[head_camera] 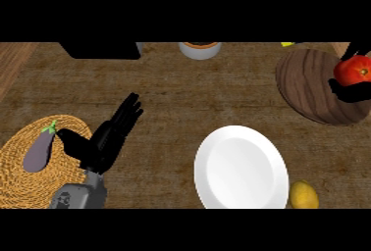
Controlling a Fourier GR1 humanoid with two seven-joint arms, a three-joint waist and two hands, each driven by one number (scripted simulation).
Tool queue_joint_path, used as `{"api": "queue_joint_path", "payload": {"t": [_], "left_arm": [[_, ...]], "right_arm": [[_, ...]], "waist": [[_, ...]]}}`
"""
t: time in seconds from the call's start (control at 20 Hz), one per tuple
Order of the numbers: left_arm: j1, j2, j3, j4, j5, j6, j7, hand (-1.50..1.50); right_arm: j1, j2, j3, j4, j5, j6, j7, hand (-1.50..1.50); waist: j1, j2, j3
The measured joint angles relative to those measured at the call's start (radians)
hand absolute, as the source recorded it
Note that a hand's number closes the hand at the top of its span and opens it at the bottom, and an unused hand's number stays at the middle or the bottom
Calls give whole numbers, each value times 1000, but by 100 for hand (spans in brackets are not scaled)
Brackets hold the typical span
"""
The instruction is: Pick the tomato from the plate and place it in the bowl
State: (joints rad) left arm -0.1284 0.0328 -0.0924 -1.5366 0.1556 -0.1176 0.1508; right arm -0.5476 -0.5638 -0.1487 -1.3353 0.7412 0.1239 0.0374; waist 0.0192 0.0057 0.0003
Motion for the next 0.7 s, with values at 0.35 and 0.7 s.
{"api": "queue_joint_path", "payload": {"t": [0.35, 0.7], "left_arm": [[-26, 5, 8, -6, 9, -9, 18, 0], [-30, -3, -12, -18, 6, -16, 33, 0]], "right_arm": [[-170, 4, 2, 441, 128, -219, -159, 150], [-311, -7, -6, 779, 208, -237, -117, -150]], "waist": [[21, 8, 1], [45, 17, 2]]}}
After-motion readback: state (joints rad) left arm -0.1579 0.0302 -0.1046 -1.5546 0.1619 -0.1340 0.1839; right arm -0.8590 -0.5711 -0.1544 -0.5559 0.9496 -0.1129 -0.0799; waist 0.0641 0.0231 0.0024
